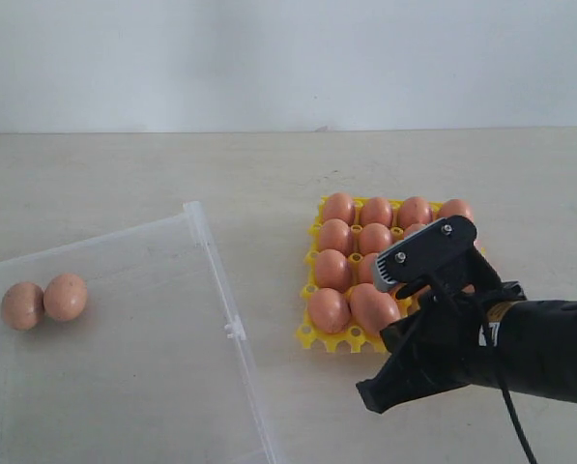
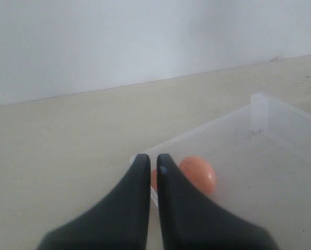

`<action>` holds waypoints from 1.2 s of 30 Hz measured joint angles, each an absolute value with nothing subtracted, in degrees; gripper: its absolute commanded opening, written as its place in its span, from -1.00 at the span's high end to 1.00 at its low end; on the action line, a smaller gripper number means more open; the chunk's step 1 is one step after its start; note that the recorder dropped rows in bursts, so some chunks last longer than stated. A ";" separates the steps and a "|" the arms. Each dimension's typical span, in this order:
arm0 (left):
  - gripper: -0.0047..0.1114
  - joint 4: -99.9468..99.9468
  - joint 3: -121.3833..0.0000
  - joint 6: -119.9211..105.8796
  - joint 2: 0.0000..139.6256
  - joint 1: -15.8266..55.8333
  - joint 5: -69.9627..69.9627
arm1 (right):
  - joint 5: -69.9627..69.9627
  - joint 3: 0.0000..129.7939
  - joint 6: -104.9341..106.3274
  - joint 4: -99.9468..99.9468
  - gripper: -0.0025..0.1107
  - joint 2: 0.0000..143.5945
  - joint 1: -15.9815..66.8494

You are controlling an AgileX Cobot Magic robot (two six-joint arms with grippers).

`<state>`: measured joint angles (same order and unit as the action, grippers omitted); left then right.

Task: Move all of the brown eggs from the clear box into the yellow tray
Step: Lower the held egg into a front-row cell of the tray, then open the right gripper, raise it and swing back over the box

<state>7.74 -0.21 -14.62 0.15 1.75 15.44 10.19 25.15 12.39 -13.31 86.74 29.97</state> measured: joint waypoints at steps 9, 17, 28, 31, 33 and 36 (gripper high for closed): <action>0.85 7.74 -0.21 -14.62 0.15 1.75 15.44 | 13.12 25.15 12.39 -13.31 0.96 89.18 29.97; 0.85 7.74 -0.21 -14.62 0.15 1.75 15.44 | 19.89 25.15 12.39 -13.31 0.96 89.32 29.97; 0.85 7.74 -0.21 -14.62 0.15 1.75 15.44 | 20.90 25.15 12.39 -13.31 0.96 88.12 29.97; 0.85 7.74 -0.21 -14.62 0.15 1.75 15.44 | 29.32 25.15 8.96 -13.17 0.96 79.28 29.97; 0.85 7.74 -0.21 -14.62 0.15 1.75 15.44 | 37.98 25.88 -0.39 -9.64 0.96 75.17 29.97; 0.85 7.74 -0.21 -14.62 0.15 1.75 15.44 | 43.75 32.04 -14.14 6.84 0.96 75.02 29.97</action>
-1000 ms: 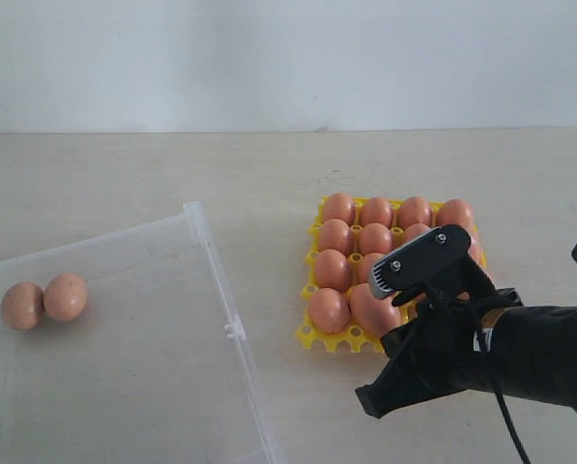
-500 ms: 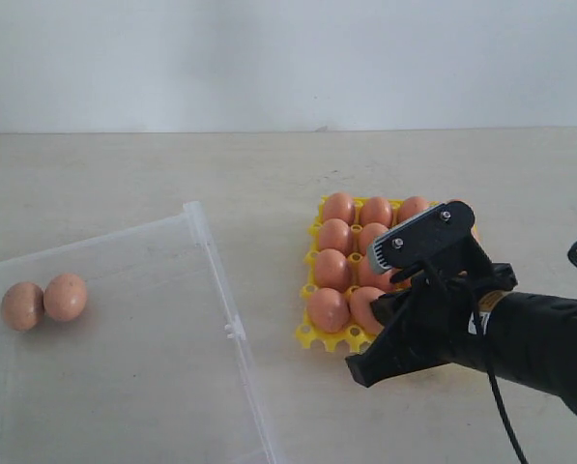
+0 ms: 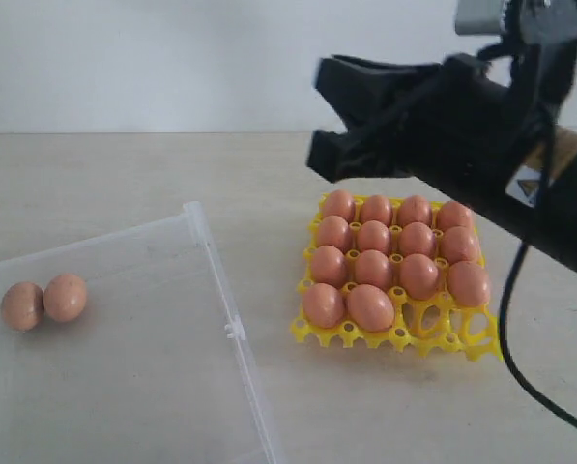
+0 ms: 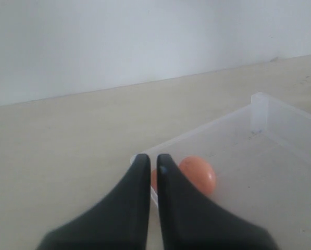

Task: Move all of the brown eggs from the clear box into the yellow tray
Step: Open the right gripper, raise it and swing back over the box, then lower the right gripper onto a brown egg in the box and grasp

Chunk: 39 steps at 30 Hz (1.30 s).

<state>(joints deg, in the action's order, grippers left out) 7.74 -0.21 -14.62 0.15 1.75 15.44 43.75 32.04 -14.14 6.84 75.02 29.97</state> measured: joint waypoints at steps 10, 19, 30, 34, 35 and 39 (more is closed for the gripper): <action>0.85 7.74 -0.21 -14.62 0.15 1.75 15.44 | 39.93 56.91 -36.45 40.59 0.96 98.42 39.13; 0.85 7.74 -0.21 -14.62 0.15 1.75 15.44 | 29.59 65.42 -36.84 41.62 0.96 110.47 53.55; 0.85 7.74 -0.21 -14.62 0.15 1.75 15.44 | -5.15 71.98 -42.70 41.02 0.96 110.92 57.29; 0.85 7.74 -0.21 -14.62 0.15 1.75 15.44 | -18.59 75.13 -42.59 36.87 0.96 110.92 57.18; 0.85 7.74 -0.21 -14.62 0.15 1.75 15.44 | -21.52 75.83 -41.72 35.11 0.96 110.80 57.18; 0.85 7.74 -0.21 -14.62 0.15 1.75 15.44 | -34.17 78.32 -31.58 25.30 0.96 110.00 57.18</action>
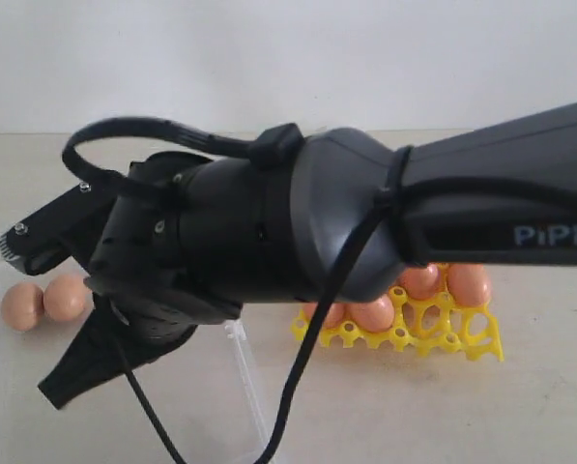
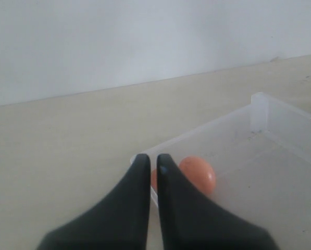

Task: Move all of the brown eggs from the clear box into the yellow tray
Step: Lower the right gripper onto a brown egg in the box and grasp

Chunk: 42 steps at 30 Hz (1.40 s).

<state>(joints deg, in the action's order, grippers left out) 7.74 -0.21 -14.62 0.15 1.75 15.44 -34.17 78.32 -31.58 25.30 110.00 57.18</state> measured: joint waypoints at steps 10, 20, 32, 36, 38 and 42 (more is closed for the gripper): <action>0.85 7.74 -0.21 -14.62 0.15 1.75 15.44 | -47.68 81.23 11.49 -14.24 0.96 110.72 52.39; 0.85 7.74 -0.21 -14.62 0.15 1.75 15.44 | -45.16 89.68 40.65 -55.07 0.96 120.87 39.21; 0.85 7.74 -0.21 -14.62 0.15 1.75 15.44 | -17.91 96.77 53.29 -70.96 0.86 125.92 43.17; 0.85 7.74 -0.21 -14.62 0.15 1.75 15.44 | -17.95 100.30 44.54 -71.08 0.27 131.18 43.19; 0.85 7.74 -0.21 -14.62 0.15 1.75 15.44 | -19.03 102.73 42.23 -71.08 0.11 134.20 42.83; 0.85 7.74 -0.21 -14.62 0.15 1.75 15.44 | -19.62 105.35 40.45 -70.84 0.11 136.71 42.72</action>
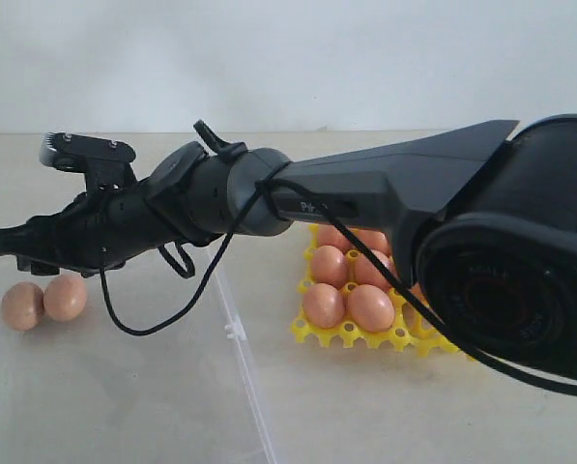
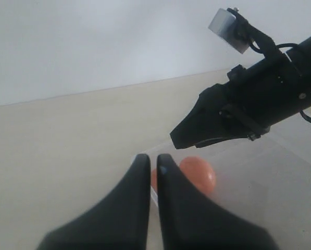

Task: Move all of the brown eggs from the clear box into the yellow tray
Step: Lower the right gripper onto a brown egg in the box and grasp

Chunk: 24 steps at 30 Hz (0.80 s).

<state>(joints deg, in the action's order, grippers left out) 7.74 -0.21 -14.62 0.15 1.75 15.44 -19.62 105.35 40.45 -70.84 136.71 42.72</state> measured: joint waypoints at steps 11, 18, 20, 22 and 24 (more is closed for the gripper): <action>0.85 7.74 -0.21 -14.62 0.15 1.75 15.44 | -21.47 105.58 20.33 -44.59 0.11 136.71 42.37; 0.85 7.74 -0.21 -14.62 0.15 1.75 15.44 | -21.82 105.58 16.81 -42.45 0.11 136.71 42.37; 0.85 7.74 -0.21 -14.62 0.15 1.75 15.44 | -21.82 105.58 16.67 -42.77 0.12 136.71 42.37; 0.85 7.74 -0.21 -14.62 0.15 1.75 15.44 | -21.82 105.58 16.45 -43.41 0.13 136.71 42.37; 0.85 7.74 -0.21 -14.62 0.15 1.75 15.44 | -21.70 105.58 16.45 -43.92 0.13 136.71 42.37</action>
<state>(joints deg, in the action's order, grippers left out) 7.74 -0.21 -14.62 0.15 1.75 15.44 -21.70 105.58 16.45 -43.92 136.71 42.37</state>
